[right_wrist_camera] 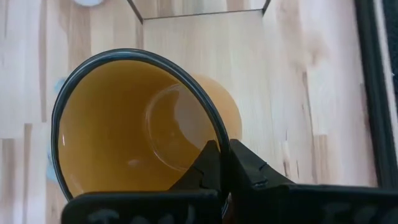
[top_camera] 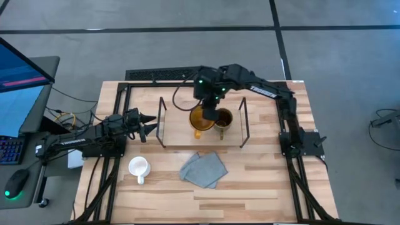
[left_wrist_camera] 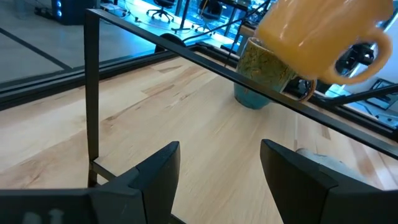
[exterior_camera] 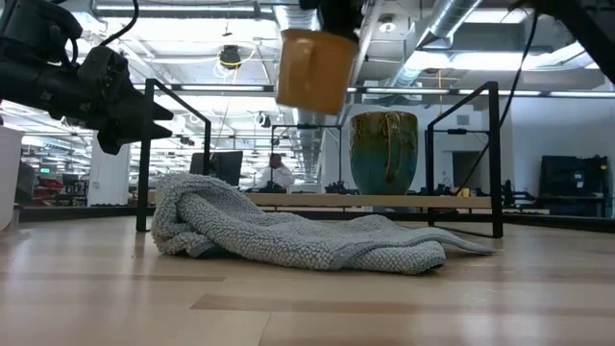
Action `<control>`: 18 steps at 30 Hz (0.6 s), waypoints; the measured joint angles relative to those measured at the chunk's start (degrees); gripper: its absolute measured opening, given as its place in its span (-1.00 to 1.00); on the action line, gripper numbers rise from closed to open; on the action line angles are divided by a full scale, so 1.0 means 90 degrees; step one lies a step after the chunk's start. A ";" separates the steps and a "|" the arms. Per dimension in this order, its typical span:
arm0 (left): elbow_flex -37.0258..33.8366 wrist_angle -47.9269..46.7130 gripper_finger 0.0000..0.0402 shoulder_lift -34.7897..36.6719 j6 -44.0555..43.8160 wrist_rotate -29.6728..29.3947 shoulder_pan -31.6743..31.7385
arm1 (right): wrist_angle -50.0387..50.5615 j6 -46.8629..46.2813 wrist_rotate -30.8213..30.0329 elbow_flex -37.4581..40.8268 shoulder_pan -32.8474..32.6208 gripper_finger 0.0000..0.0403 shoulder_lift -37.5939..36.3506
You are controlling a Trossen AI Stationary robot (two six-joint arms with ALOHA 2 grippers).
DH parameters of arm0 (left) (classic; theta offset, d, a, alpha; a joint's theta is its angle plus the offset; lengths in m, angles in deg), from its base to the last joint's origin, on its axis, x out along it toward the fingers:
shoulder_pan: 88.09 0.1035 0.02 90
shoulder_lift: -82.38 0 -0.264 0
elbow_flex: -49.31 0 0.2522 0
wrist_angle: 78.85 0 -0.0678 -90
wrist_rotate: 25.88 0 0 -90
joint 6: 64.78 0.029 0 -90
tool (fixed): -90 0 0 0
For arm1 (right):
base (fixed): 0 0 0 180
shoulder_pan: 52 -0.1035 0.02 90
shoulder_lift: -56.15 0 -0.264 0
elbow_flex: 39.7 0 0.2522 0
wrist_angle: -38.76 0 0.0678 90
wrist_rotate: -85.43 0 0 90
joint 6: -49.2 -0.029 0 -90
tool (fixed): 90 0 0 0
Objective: Stack small to large cups/mugs on shelf
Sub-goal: Put the yellow mug on the shelf
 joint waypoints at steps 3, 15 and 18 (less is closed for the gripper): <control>0.0000 0.0000 0.07 0.0000 0.0000 0.0002 0.0002 | -0.0040 0.0107 0.0154 0.0000 -0.0005 -0.90 0.0192; 0.0000 0.0000 0.07 0.0000 0.0009 0.0002 0.0001 | -0.0375 0.0445 0.0460 0.0000 0.0000 -0.90 0.0741; 0.0000 0.0000 0.07 -0.0005 0.0012 0.0000 0.0002 | -0.0378 0.0449 0.0456 0.0006 0.0025 -0.90 0.0886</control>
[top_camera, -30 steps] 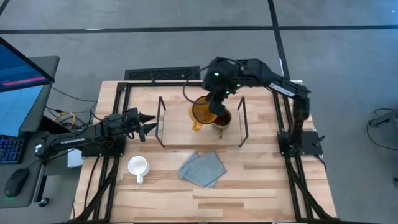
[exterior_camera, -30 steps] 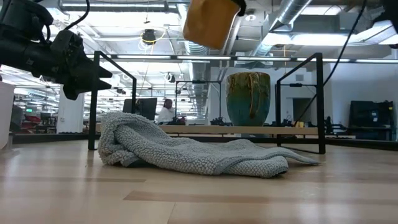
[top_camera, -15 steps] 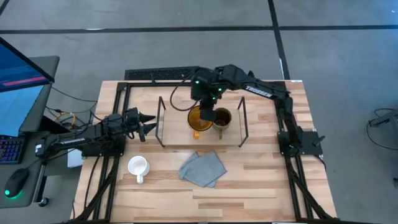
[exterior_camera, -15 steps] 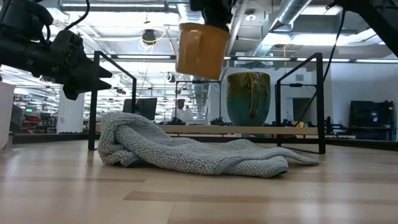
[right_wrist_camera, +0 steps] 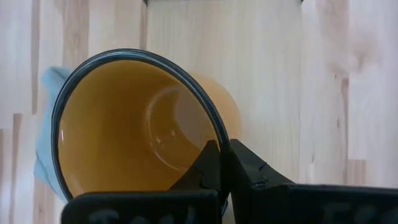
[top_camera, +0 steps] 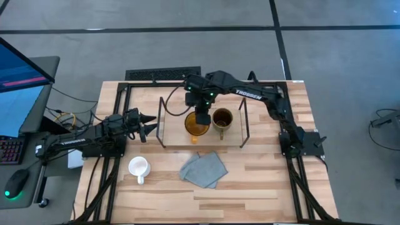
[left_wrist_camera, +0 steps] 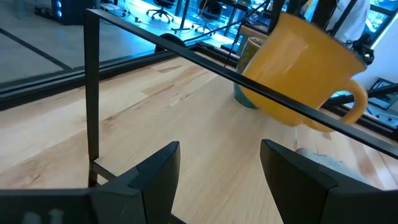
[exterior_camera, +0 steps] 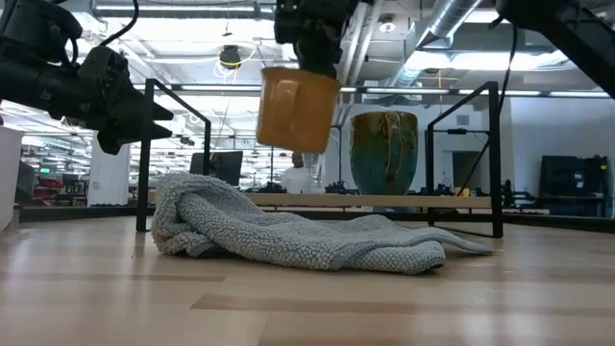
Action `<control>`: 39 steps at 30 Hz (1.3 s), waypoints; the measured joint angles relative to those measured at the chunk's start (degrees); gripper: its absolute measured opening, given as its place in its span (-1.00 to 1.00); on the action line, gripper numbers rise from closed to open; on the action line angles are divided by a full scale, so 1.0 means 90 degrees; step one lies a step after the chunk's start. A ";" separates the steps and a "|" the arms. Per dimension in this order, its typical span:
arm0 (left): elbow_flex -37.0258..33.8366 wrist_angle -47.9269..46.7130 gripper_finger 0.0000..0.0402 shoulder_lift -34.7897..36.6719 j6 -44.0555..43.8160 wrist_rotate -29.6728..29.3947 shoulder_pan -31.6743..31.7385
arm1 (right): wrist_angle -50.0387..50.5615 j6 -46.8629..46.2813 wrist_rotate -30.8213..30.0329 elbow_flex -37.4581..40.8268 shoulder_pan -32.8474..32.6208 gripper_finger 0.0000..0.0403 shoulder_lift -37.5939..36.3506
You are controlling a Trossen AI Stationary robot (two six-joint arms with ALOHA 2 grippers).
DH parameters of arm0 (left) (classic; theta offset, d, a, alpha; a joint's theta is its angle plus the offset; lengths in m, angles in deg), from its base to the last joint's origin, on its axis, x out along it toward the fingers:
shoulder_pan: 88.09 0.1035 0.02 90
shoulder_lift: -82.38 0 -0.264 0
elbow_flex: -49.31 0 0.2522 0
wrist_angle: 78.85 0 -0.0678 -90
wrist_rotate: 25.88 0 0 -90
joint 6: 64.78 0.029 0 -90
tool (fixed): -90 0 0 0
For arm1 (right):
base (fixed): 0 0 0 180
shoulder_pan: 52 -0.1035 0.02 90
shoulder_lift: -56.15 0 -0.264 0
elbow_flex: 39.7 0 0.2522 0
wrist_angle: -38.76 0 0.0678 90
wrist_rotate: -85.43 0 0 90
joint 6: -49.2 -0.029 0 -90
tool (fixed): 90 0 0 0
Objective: Stack small to large cups/mugs on shelf
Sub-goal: Put the yellow mug on the shelf
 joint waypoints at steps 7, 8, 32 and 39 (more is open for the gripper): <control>0.0000 0.0002 0.07 -0.0032 -0.0002 -0.0012 -0.0002 | 0.0020 -0.0008 0.0015 -0.0001 0.0172 -0.90 0.0209; 0.0000 0.0002 0.07 -0.0032 -0.0002 -0.0015 -0.0001 | 0.0073 -0.0007 -0.0005 0.0013 0.0210 -0.90 0.0262; 0.0000 0.0002 0.07 -0.0037 0.0032 -0.0024 -0.0002 | 0.0155 0.0279 -0.0020 0.0002 0.0467 -0.90 0.0735; 0.0000 0.0002 0.07 -0.0037 0.0034 -0.0027 -0.0001 | 0.0121 0.0500 -0.0339 0.0002 0.0457 -0.85 0.0720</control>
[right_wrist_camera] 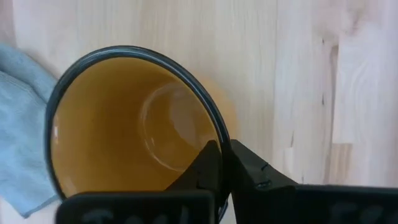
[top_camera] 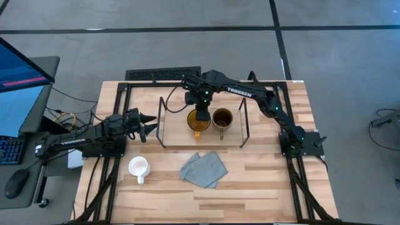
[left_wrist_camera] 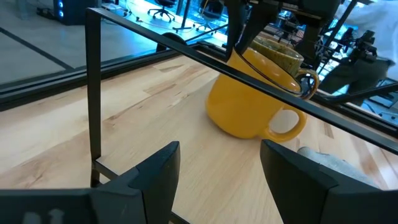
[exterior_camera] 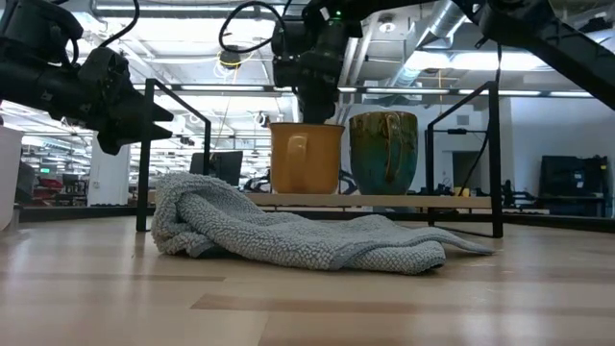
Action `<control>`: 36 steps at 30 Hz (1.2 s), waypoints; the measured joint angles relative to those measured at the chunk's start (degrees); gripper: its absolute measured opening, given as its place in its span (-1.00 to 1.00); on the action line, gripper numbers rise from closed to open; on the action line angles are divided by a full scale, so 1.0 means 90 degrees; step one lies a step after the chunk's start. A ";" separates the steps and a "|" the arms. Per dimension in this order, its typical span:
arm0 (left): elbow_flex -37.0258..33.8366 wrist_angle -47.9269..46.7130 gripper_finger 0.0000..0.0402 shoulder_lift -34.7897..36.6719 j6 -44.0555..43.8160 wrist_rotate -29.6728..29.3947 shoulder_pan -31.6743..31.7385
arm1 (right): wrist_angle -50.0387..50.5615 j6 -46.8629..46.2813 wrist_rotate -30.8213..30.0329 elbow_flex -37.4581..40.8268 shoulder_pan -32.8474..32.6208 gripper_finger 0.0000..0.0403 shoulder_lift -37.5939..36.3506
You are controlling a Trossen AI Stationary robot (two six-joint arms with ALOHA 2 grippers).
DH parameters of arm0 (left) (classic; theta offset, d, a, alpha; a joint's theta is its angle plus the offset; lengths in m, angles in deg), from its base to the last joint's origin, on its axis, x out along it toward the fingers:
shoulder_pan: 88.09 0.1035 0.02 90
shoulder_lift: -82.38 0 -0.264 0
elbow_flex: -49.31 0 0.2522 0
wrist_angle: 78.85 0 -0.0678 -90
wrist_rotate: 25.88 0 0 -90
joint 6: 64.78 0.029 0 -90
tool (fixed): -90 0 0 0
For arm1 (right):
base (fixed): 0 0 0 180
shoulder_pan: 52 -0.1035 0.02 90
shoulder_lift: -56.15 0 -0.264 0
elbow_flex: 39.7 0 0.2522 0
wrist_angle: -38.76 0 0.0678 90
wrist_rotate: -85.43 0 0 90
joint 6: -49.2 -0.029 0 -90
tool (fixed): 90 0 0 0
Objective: Stack small to large cups/mugs on shelf
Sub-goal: Put the yellow mug on the shelf
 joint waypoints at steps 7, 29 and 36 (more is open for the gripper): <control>0.0000 -0.0002 0.07 0.0000 0.0000 -0.0002 0.0000 | -0.0003 0.0161 -0.0076 0.0002 -0.0063 -0.68 0.0002; -0.0001 0.0000 0.07 -0.0001 0.0002 -0.0002 0.0000 | -0.0291 0.0161 -0.0050 0.0002 -0.0127 -0.65 0.0002; 0.0000 0.0000 0.07 0.0000 0.0002 -0.0002 0.0001 | -0.0291 0.0161 -0.0050 0.0002 -0.0127 -0.65 0.0002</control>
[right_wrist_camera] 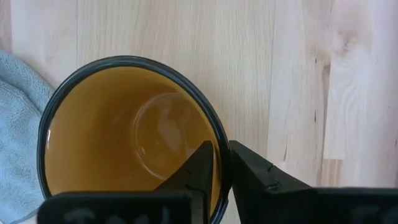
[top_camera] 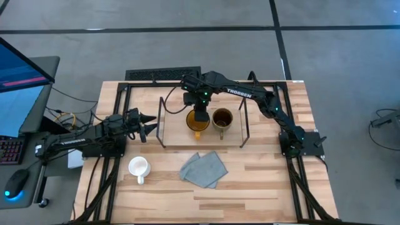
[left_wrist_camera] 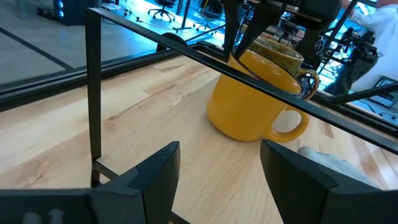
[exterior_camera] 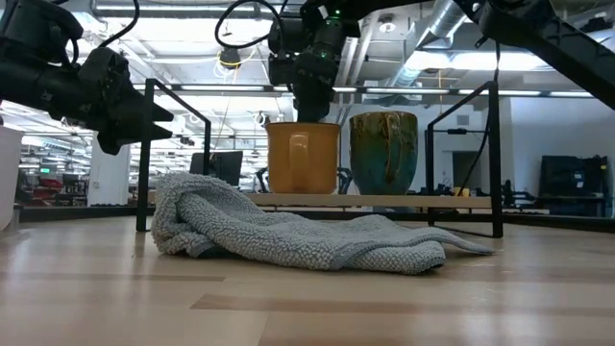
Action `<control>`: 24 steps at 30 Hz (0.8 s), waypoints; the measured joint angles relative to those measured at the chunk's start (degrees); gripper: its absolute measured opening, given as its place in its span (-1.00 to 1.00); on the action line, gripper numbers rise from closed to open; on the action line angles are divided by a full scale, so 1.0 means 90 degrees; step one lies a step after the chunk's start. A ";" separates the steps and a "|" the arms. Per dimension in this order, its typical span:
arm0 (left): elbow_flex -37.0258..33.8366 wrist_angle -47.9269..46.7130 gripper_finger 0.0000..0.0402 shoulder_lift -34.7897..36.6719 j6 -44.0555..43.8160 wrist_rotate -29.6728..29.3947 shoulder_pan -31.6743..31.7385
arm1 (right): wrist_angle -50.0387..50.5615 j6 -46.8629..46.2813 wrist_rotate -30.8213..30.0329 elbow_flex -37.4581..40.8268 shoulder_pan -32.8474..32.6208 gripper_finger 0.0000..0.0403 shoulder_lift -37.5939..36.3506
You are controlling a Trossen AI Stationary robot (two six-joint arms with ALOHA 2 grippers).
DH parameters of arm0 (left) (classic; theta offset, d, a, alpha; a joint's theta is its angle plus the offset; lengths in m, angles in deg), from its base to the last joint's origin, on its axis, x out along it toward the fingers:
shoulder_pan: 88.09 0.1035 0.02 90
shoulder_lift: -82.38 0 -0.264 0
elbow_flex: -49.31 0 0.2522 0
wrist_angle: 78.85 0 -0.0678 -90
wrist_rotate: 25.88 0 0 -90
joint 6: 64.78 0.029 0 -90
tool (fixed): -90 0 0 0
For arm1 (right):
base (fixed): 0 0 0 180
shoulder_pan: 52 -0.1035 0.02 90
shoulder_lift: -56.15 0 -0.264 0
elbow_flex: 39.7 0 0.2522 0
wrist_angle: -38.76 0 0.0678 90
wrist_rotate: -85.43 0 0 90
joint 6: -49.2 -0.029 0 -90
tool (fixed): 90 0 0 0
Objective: Stack small to large cups/mugs on shelf
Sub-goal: Put the yellow mug on the shelf
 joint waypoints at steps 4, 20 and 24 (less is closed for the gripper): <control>0.0000 -0.0001 0.07 -0.0001 0.0000 0.0000 -0.0001 | -0.0002 -0.0026 -0.0001 0.0000 0.0000 -0.65 0.0000; -0.0001 -0.0001 0.07 0.0000 0.0119 0.0000 -0.0001 | 0.0000 -0.0005 0.0005 0.0002 0.0002 -0.34 0.0000; 0.0000 -0.0002 0.07 -0.0002 0.0119 0.0000 -0.0002 | -0.0002 -0.0044 0.0004 0.0002 0.0002 -0.23 0.0000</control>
